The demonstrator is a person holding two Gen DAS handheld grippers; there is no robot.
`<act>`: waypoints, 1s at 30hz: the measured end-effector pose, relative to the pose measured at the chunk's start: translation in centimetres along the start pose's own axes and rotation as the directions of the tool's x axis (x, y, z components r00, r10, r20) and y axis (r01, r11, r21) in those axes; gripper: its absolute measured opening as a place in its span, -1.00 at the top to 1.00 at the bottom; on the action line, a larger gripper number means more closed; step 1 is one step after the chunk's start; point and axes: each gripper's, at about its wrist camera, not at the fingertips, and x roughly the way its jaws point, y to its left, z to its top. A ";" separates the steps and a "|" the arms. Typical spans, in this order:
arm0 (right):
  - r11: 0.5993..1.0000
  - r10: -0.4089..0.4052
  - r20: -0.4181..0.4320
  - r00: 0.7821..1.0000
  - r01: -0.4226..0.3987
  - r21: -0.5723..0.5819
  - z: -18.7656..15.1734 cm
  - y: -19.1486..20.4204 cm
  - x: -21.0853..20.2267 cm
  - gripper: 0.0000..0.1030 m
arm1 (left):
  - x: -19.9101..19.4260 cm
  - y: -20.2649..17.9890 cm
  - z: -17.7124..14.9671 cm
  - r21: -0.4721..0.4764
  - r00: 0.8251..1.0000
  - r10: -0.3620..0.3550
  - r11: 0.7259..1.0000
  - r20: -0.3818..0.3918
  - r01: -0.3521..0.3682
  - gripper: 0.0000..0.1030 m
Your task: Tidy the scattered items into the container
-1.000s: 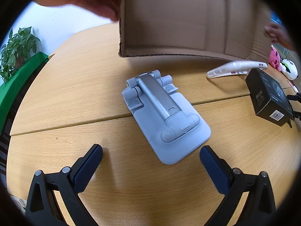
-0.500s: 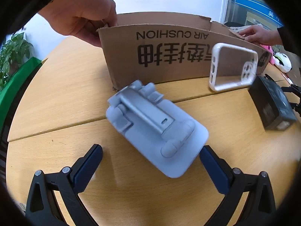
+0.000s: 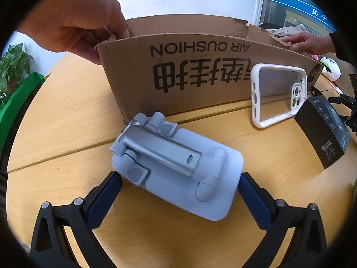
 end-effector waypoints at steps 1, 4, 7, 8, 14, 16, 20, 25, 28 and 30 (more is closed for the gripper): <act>1.000 0.000 0.000 1.000 0.000 0.000 0.0 0.0 0.0 -1.00 | -0.2 -0.1 -0.2 0.001 1.000 -0.001 1.000 0.000 0.001 -1.00; 1.000 0.000 0.000 1.000 0.000 0.000 0.0 0.0 0.0 -1.00 | -0.7 -0.6 -1.0 0.008 1.000 -0.005 1.000 0.000 0.005 -1.00; 1.000 0.000 0.000 1.000 0.000 0.000 0.0 0.0 0.0 -1.00 | -1.0 -0.1 -1.4 0.004 1.000 -0.005 1.000 -0.001 0.005 -1.00; 1.000 0.000 0.000 1.000 0.000 0.000 0.0 0.0 0.0 -1.00 | -1.1 0.2 -1.5 0.004 1.000 -0.006 1.000 -0.002 0.006 -1.00; 1.000 0.000 0.000 1.000 0.000 0.000 0.1 -0.3 0.1 -1.00 | -1.2 0.6 -1.7 0.004 1.000 -0.006 1.000 -0.001 0.006 -1.00; 1.000 0.000 0.000 1.000 0.000 0.000 0.1 -0.2 0.1 -1.00 | -1.2 0.5 -1.7 0.004 1.000 -0.006 1.000 -0.001 0.006 -1.00; 1.000 0.000 0.000 1.000 0.000 0.000 0.1 -0.2 0.1 -1.00 | -1.2 0.5 -1.7 0.004 1.000 -0.003 1.000 0.001 0.003 -1.00; 1.000 0.000 0.000 1.000 0.000 0.003 0.1 -0.2 0.1 -1.00 | -1.1 0.5 -1.6 0.005 1.000 -0.002 1.000 0.002 0.002 -1.00; 0.997 -0.044 -0.002 0.999 0.044 0.061 0.3 -0.1 0.3 -1.00 | -1.3 0.6 -1.9 0.003 1.000 -0.002 1.000 0.002 0.002 -1.00; 0.995 -0.060 -0.004 0.998 0.061 0.079 0.4 0.1 0.3 -1.00 | -1.2 0.7 -1.8 0.003 1.000 -0.002 1.000 0.002 0.002 -1.00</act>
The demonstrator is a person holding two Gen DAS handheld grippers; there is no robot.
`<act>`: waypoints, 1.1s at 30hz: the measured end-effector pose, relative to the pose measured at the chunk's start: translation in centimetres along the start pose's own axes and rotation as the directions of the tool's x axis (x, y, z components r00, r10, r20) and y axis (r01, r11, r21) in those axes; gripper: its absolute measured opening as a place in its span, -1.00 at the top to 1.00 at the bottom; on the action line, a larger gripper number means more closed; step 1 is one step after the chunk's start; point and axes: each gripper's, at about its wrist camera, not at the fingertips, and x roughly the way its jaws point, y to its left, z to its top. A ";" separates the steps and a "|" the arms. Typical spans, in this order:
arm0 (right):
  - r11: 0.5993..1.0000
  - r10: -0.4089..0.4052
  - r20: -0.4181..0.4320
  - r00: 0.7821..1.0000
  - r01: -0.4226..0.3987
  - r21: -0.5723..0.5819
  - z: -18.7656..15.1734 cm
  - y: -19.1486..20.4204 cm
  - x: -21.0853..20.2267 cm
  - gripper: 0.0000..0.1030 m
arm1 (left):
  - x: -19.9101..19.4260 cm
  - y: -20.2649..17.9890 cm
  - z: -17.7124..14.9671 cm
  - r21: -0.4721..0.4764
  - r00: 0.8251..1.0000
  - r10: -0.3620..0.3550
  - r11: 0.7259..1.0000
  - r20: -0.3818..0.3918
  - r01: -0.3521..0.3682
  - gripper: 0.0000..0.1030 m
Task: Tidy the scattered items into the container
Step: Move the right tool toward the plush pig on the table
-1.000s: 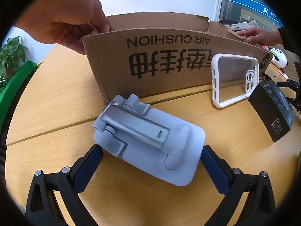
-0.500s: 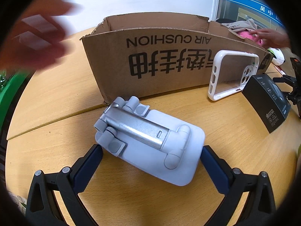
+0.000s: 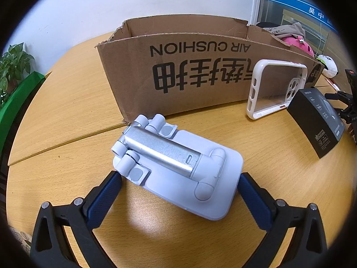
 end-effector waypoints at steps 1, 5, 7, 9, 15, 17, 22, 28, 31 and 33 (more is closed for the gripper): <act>1.000 -0.001 0.000 1.000 0.001 0.002 0.0 0.0 0.0 -1.00 | 0.0 0.0 0.0 0.000 1.000 0.000 1.000 0.000 0.000 -1.00; 1.000 -0.007 -0.004 1.000 0.007 0.013 0.1 0.0 0.1 -1.00 | -0.2 0.1 -0.2 -0.008 1.000 0.005 1.000 0.001 -0.005 -1.00; 0.999 -0.021 -0.078 0.997 0.024 0.037 0.0 0.2 -0.1 -1.00 | -0.5 0.2 -0.6 -0.006 1.000 0.002 1.000 -0.015 -0.002 -1.00; 0.997 -0.042 -0.218 0.975 0.056 0.059 -0.2 0.5 -0.6 -0.99 | -1.1 0.4 -0.9 -0.023 0.997 0.012 1.000 -0.076 -0.013 -0.98; 0.983 -0.168 -0.156 0.973 0.177 0.047 2.2 2.4 -11.3 -0.99 | -11.4 0.4 -0.2 -0.110 0.998 0.062 0.992 -0.029 -0.064 -0.94; 0.982 -0.152 -0.112 0.982 0.163 0.100 3.9 3.1 -15.3 -0.99 | -15.5 -0.2 1.4 -0.145 0.997 0.079 0.986 0.010 -0.076 -0.94; 0.985 -0.032 -0.052 0.998 0.040 0.168 7.0 8.4 -23.1 -0.99 | -24.5 -3.7 5.4 -0.193 0.993 0.112 0.976 0.041 -0.102 -0.96; 0.987 0.028 0.049 0.998 -0.035 0.156 8.0 14.7 -29.8 -0.99 | -31.0 -9.7 6.3 -0.258 0.998 0.017 0.966 0.064 0.000 -0.96; 0.994 0.004 0.106 0.994 -0.016 0.113 8.5 16.8 -33.1 -0.99 | -33.0 -12.9 6.5 -0.258 0.997 0.001 0.966 0.079 0.019 -0.96; 0.997 -0.040 0.131 0.991 0.030 0.075 8.6 17.8 -35.3 -0.99 | -34.2 -14.9 6.7 -0.234 0.994 0.005 0.972 0.109 0.021 -0.96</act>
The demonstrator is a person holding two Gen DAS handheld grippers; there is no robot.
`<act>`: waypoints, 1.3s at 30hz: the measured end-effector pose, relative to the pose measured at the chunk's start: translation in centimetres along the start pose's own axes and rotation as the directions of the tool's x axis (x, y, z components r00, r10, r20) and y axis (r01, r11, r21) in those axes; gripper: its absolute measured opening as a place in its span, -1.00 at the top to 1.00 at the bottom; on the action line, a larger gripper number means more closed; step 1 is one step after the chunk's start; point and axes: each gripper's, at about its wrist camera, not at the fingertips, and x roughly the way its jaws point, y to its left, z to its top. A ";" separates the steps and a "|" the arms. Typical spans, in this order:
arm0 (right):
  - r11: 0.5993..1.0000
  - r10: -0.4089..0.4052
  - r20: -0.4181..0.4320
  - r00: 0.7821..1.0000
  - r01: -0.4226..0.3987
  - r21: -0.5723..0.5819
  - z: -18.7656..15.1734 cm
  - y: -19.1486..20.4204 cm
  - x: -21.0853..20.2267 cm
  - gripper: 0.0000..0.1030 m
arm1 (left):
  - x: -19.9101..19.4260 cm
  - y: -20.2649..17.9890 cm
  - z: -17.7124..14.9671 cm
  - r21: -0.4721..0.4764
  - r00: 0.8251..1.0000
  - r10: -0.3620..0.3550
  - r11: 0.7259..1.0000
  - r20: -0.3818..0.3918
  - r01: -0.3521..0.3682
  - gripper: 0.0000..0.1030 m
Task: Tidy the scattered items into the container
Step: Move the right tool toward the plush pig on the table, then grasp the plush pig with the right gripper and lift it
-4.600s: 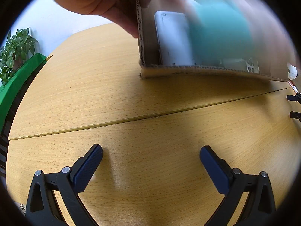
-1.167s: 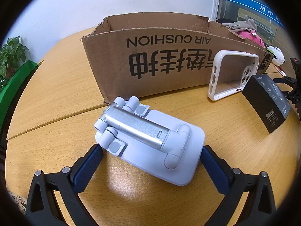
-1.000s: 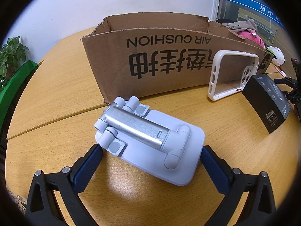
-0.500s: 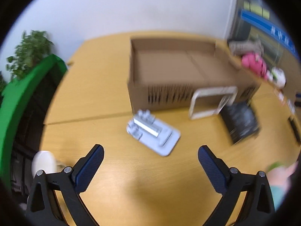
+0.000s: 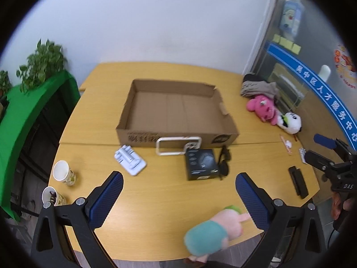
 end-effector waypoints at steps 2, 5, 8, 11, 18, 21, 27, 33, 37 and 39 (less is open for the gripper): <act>1.000 -0.016 0.014 1.000 0.016 -0.013 0.2 0.0 -1.3 -0.99 | -1.1 -2.0 0.0 0.041 1.000 -0.010 0.999 0.025 0.008 -0.96; 1.000 -0.015 0.044 0.999 0.015 0.006 0.1 -0.5 -3.4 -0.99 | -2.2 -4.1 0.2 0.070 0.999 -0.011 0.998 0.037 0.008 -0.96; 1.000 -0.008 0.046 0.999 0.007 0.017 -0.2 -0.8 -4.4 -0.99 | -2.7 -5.3 0.0 0.067 0.998 -0.029 0.997 0.046 0.026 -0.96; 1.000 -0.005 0.035 0.999 0.005 0.010 -0.9 -1.1 -4.7 -0.99 | -2.3 -6.0 -0.4 0.057 0.999 -0.042 0.998 0.033 0.040 -0.96; 0.999 0.004 -0.001 1.000 -0.003 0.036 -2.4 -1.9 -4.7 -0.99 | -0.5 -7.5 -1.4 0.058 0.996 -0.084 0.995 -0.034 0.086 -0.96; 0.998 0.029 -0.039 0.999 -0.027 0.053 -3.1 -2.3 -3.5 -0.99 | 0.6 -7.3 -2.6 0.034 0.991 -0.108 0.993 -0.083 0.111 -0.96; 0.981 0.130 -0.194 0.972 -0.097 0.170 -7.1 -3.2 2.2 -0.99 | 5.4 -6.0 -6.9 -0.010 0.942 -0.175 0.984 -0.287 0.180 -0.96; 0.857 0.345 -0.417 0.841 -0.101 0.505 -15.1 -5.0 12.0 -0.98 | 12.1 -4.6 -12.2 -0.064 0.844 -0.257 0.964 -0.470 0.258 -0.94; 0.789 0.414 -0.449 0.792 -0.066 0.611 -18.2 -5.6 15.4 -0.96 | 15.8 -4.0 -14.3 -0.131 0.785 -0.310 0.949 -0.537 0.286 -0.93; 0.771 0.430 -0.459 0.777 -0.051 0.635 -18.9 -5.5 16.7 -0.96 | 17.1 -3.9 -14.8 -0.156 0.758 -0.346 0.937 -0.553 0.314 -0.93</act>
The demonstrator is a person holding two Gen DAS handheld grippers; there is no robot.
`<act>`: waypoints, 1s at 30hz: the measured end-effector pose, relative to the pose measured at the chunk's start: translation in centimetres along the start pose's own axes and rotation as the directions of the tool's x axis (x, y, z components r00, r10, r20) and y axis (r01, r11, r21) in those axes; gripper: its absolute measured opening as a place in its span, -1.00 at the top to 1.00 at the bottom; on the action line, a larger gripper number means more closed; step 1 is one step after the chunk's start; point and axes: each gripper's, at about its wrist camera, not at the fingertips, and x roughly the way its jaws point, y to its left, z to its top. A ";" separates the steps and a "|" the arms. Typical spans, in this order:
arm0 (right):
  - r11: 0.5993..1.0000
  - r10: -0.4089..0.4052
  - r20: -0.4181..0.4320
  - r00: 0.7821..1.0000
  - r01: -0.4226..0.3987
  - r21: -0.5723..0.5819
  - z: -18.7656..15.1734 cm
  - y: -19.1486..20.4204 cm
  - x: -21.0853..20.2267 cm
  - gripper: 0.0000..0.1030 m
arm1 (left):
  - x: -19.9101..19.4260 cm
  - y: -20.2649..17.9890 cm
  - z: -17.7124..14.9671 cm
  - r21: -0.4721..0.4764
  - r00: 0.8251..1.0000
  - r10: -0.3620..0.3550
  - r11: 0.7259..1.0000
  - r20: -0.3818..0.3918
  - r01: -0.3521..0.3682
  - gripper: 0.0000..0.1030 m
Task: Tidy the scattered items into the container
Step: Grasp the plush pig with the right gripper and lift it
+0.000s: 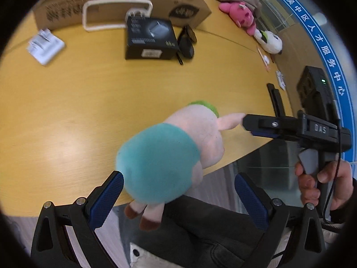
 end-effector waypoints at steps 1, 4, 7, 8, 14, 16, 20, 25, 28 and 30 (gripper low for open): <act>1.000 0.006 -0.018 1.000 -0.005 0.014 0.1 -0.1 0.8 -0.96 | 0.7 0.5 0.2 -0.010 1.000 -0.013 1.000 -0.017 0.013 -0.93; 0.997 0.050 -0.083 0.995 -0.044 0.064 0.5 0.1 3.2 -0.96 | 2.6 2.0 0.4 -0.058 0.998 -0.012 0.998 -0.066 0.008 -0.92; 0.996 0.056 -0.117 0.991 -0.047 0.082 0.4 0.5 5.2 -0.96 | 3.9 3.5 0.2 -0.097 0.994 -0.025 0.995 -0.104 0.014 -0.91; 0.995 0.062 -0.129 0.990 -0.051 0.089 0.3 0.6 6.0 -0.95 | 4.5 4.1 0.0 -0.121 0.991 -0.042 0.992 -0.124 0.027 -0.88; 0.989 0.126 -0.128 0.984 -0.115 0.091 0.6 1.7 8.2 -0.78 | 5.2 5.7 0.1 -0.174 0.984 -0.135 0.978 -0.119 0.113 -0.75; 0.990 0.123 -0.117 0.985 -0.114 0.087 0.9 2.1 8.3 -0.73 | 5.1 5.9 0.6 -0.163 0.982 -0.143 0.979 -0.120 0.122 -0.65; 0.992 0.116 -0.075 0.990 -0.112 0.053 1.6 3.4 7.1 -0.60 | 3.3 4.9 2.1 -0.112 0.989 -0.110 0.989 -0.093 0.100 -0.53; 0.990 0.124 0.071 0.990 -0.119 -0.073 3.5 7.2 2.1 -0.58 | -2.7 2.3 5.3 -0.040 0.996 -0.069 0.997 0.049 0.071 -0.53; 0.980 0.156 0.178 0.972 -0.130 -0.149 4.8 9.7 -2.3 -0.57 | -7.3 -0.3 7.5 0.027 0.986 -0.039 0.999 0.161 0.035 -0.53; 0.967 0.184 0.262 0.947 -0.126 -0.221 5.6 11.8 -6.2 -0.57 | -10.9 -2.4 8.9 0.075 0.969 -0.017 0.997 0.246 -0.001 -0.53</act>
